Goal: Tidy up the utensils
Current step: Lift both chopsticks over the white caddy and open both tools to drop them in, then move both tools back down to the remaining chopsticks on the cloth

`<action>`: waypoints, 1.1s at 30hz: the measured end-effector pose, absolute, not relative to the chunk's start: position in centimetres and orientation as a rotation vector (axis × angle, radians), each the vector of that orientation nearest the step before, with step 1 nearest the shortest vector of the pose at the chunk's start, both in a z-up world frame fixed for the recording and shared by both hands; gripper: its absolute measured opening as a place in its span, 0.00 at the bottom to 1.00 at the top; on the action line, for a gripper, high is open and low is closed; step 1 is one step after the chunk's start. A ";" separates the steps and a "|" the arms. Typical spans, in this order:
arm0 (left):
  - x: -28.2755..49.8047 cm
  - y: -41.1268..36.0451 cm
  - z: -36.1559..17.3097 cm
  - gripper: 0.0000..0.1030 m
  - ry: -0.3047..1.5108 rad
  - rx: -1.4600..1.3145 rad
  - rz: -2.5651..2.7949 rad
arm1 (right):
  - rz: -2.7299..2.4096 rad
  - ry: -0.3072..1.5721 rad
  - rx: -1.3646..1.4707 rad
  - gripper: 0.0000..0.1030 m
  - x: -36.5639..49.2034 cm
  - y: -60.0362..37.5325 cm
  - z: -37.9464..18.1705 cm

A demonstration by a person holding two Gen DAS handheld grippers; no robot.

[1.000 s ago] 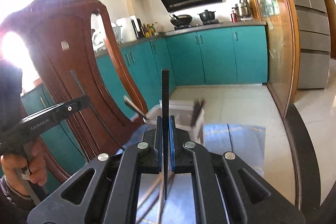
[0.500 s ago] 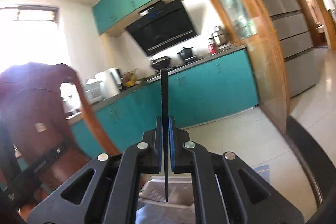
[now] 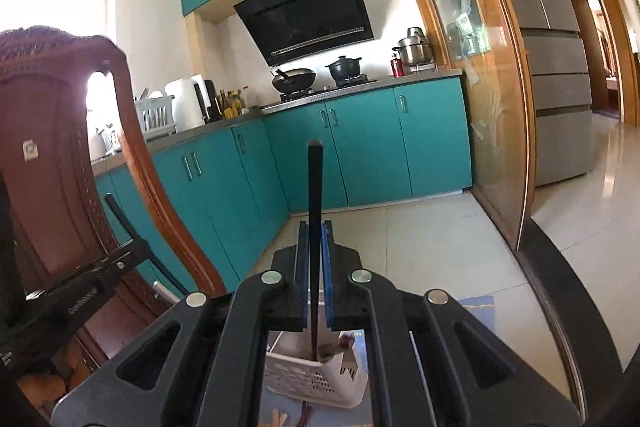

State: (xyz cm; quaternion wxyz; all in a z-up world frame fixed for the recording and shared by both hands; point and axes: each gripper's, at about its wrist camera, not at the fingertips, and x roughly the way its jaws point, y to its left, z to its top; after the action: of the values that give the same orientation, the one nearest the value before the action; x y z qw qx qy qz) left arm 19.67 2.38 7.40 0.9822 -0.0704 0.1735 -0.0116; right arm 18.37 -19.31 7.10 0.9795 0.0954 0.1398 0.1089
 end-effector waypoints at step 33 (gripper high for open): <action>13.7 6.6 3.5 0.28 0.352 -0.143 0.080 | 0.458 1.031 -0.261 0.28 16.1 -8.7 -13.7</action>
State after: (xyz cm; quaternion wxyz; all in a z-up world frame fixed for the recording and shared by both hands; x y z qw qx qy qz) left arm 13.73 6.59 3.48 0.9812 -0.0710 0.1748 0.0398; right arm 16.13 -8.68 -13.65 0.8370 -0.1233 0.4872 0.2163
